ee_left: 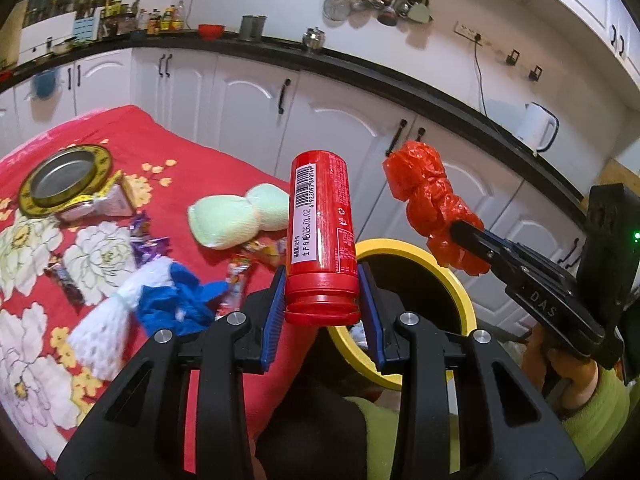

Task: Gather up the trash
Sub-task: 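Carry the red can and red bag over the bin with both tools, then open the right tool and the left tool to drop both items into the bin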

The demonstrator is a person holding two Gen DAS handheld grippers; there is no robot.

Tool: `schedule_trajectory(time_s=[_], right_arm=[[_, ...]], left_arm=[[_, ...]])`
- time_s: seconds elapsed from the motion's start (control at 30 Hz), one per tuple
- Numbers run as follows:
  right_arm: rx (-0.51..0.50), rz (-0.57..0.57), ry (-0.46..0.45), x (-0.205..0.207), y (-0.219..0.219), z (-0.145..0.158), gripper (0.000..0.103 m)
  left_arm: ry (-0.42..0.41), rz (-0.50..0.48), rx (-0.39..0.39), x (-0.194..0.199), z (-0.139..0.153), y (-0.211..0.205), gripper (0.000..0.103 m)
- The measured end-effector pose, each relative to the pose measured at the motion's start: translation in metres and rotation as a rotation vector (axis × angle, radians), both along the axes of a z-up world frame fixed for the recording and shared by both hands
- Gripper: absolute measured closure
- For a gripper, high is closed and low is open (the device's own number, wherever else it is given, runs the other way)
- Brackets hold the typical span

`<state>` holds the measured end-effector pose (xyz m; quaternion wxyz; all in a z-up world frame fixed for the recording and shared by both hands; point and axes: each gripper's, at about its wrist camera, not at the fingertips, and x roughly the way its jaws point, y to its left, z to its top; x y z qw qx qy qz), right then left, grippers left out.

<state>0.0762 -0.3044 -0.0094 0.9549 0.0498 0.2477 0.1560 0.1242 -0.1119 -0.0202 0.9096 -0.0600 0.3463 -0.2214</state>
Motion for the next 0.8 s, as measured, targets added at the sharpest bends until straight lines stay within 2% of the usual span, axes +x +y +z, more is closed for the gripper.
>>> schedule_trajectory(time_s=[0.8], right_arm=[[0.029,-0.124,0.103,-0.002,-0.073,-0.038,0.092]], left_arm=[[0.086,-0.16,0.045,0.01,-0.038,-0.081,0.076]])
